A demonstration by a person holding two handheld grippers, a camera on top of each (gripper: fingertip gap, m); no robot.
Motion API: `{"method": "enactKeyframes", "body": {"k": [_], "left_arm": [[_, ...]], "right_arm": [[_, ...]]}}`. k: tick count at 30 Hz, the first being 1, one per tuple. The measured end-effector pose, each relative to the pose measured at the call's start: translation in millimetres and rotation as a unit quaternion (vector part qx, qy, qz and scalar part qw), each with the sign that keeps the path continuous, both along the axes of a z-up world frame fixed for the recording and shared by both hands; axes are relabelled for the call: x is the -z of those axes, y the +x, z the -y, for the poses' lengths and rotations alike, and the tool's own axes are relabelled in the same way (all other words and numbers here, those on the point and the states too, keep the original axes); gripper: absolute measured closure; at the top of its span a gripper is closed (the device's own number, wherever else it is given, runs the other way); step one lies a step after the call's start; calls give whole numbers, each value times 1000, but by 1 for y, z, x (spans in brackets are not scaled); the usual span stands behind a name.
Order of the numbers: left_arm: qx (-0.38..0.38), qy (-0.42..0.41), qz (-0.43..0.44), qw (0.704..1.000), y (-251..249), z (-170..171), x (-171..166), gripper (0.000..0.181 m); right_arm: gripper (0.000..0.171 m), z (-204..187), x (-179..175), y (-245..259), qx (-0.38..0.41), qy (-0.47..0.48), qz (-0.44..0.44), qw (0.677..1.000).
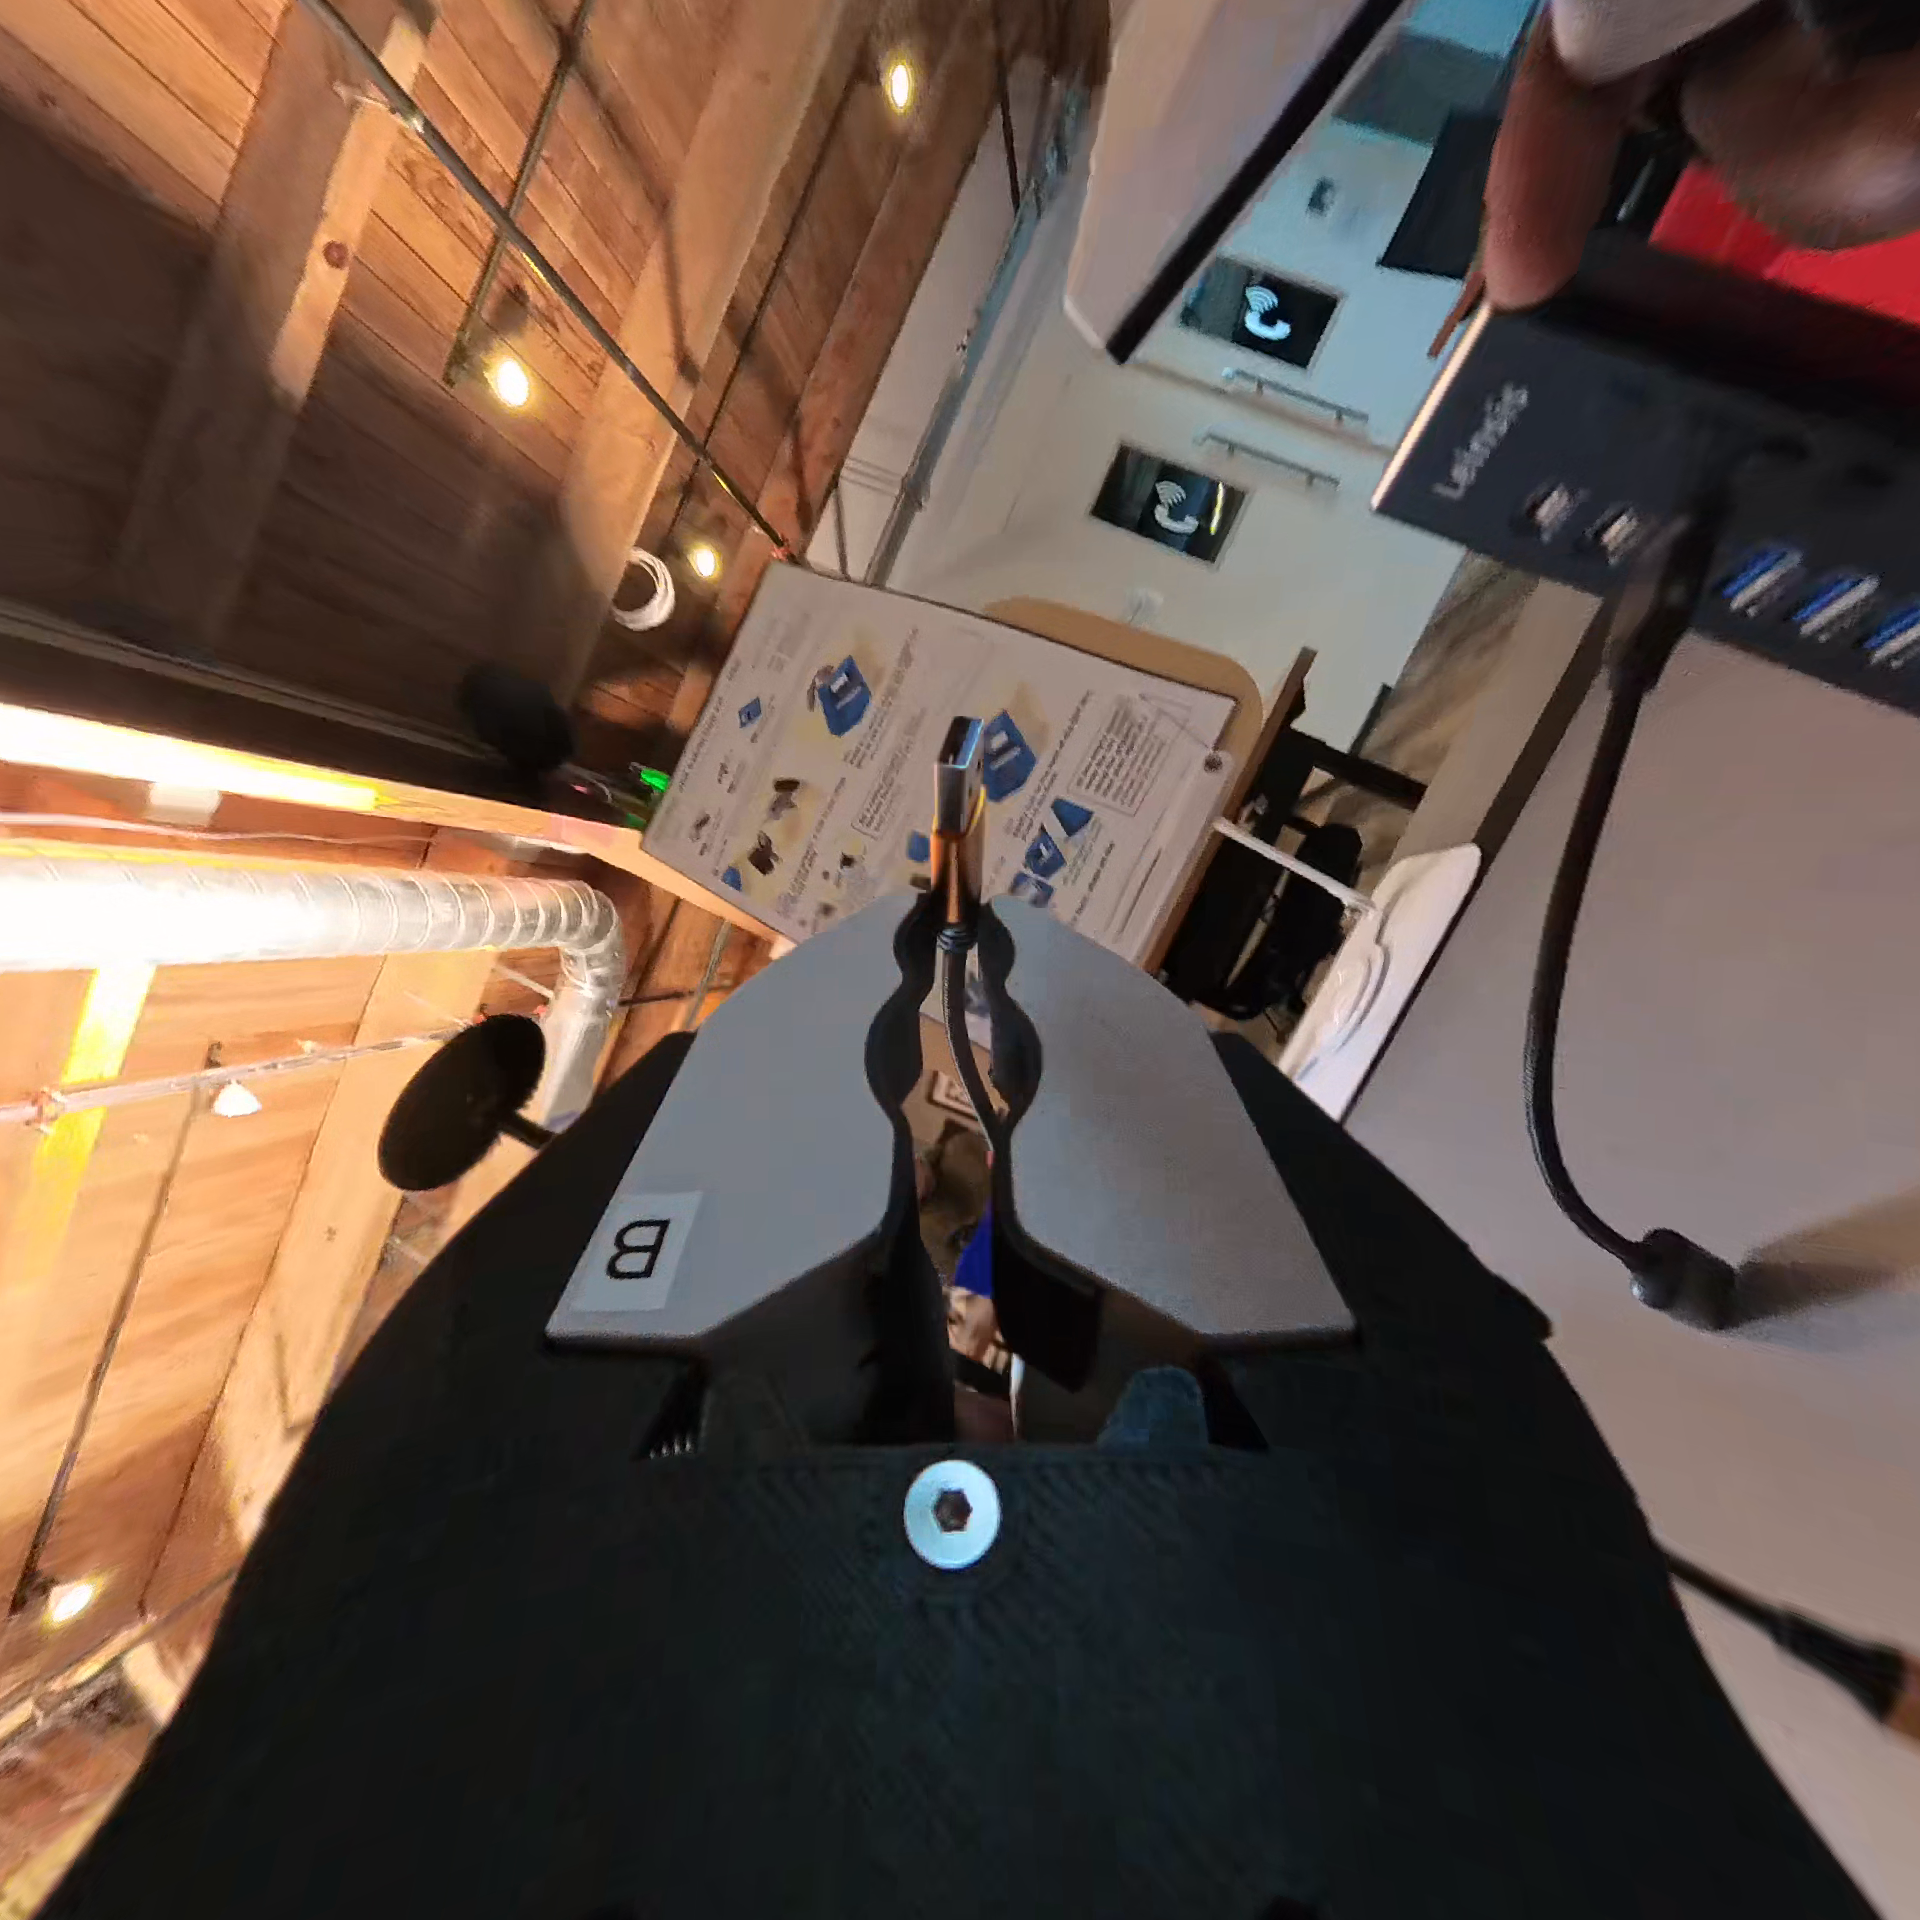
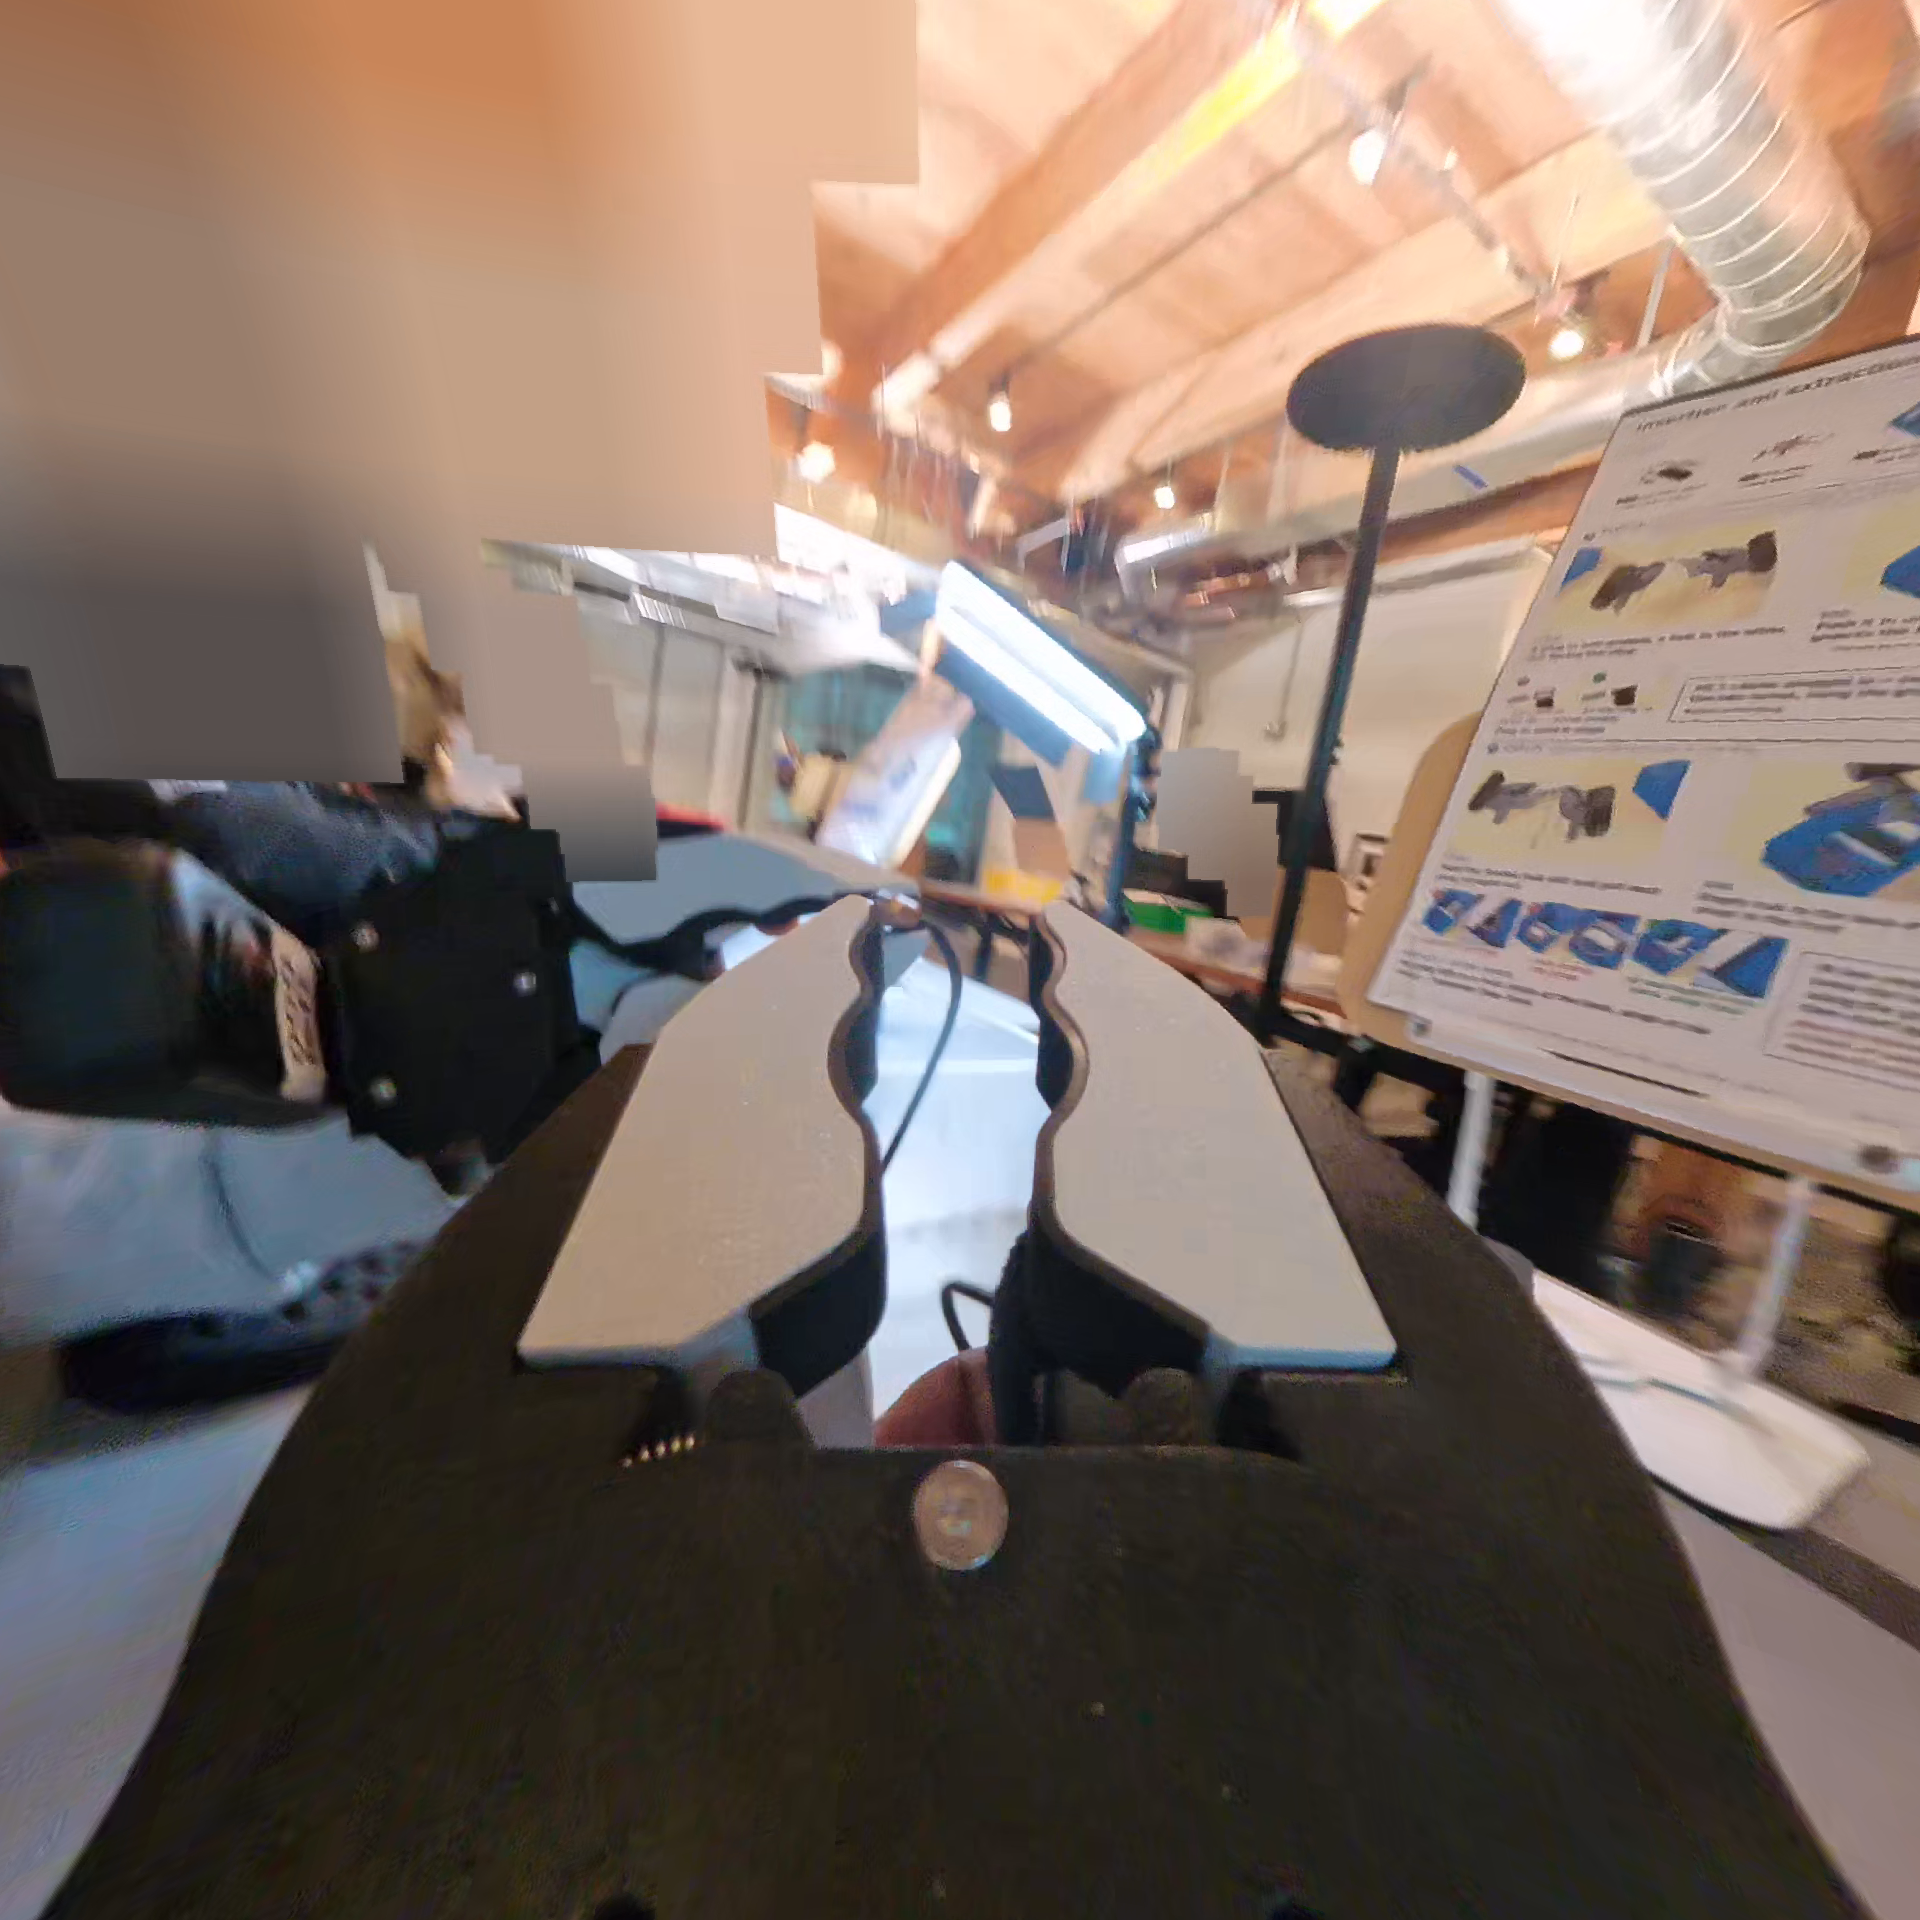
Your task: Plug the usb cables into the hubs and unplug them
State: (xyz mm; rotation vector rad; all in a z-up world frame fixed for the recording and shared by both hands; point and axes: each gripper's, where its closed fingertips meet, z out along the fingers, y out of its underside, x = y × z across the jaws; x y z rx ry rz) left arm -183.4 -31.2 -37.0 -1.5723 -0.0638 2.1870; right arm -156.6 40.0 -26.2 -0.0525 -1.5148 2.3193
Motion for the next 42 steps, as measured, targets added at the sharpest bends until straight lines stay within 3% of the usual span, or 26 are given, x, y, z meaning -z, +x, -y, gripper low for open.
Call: {"method": "enactKeyframes", "body": {"k": [6,11,31,34,37,39,42], "left_arm": [[-6,18,21,1000,-7,5,20,174],[-13,-42,-8,999,-4,-8,31,174],[-16,-108,-39,993,2,-20,41,174],[-13,-119,-24,993,0,-20,45,174],[-11,-143,-16,990,-1,-22,52,174],[-5,-154,-7,988,-2,-23,56,174],[5,-166,-2,986,-1,-26,60,174]], "right_arm": [[143,34,30,3,69,98,-50,992],[143,37,34,2,118,118,-91,982],[156,45,53,-1,148,191,-125,962],[149,42,53,-2,192,214,-207,935],[151,41,69,-1,232,287,-346,863],[152,40,73,-4,259,310,-389,828],[156,41,70,-2,266,305,-402,821]]}}
